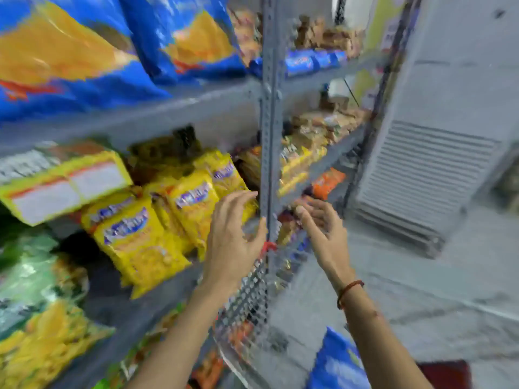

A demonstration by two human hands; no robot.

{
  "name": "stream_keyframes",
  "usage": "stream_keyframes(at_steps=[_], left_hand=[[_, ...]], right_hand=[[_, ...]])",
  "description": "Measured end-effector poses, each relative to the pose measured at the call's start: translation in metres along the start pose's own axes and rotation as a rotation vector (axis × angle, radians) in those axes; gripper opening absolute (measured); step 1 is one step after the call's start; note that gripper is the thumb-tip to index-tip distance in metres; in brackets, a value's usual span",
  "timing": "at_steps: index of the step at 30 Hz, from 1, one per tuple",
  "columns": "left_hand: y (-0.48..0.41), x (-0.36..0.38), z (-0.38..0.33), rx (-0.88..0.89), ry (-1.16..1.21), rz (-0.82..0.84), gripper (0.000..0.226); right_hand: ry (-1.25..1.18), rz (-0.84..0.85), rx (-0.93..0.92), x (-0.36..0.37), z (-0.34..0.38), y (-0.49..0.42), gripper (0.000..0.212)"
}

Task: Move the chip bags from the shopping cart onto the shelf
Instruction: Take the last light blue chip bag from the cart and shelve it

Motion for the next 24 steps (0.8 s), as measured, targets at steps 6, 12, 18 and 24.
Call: stream_keyframes(at_steps=[6, 12, 18, 24], left_hand=[[0.117, 0.156, 0.014, -0.147, 0.117, 0.625, 0.042], [0.233, 0.260, 0.015, -0.273, 0.196, 1.066, 0.053], [0.335, 0.331, 0.037, -0.469, 0.175, 1.424, 0.079], [0.395, 0.373, 0.070, -0.696, 0.239, 1.475, 0.089]], right_hand=[[0.162, -0.156, 0.461, -0.093, -0.177, 0.070, 0.034], [0.302, -0.248, 0.914, -0.173, -0.304, 0.174, 0.045], [0.342, -0.159, 1.287, -0.194, -0.391, 0.234, 0.074], [0.153, -0.236, 1.385, -0.187, -0.453, 0.230, 0.091]])
Point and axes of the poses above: each hand's wrist, its own y-axis away from the middle knuckle, its own x-axis out of the palm, z = x × y, the point moved 7 cm from there along -y, towards the middle knuckle, and after that the axes turned 8 degrees about x, right-handed, at the moved point
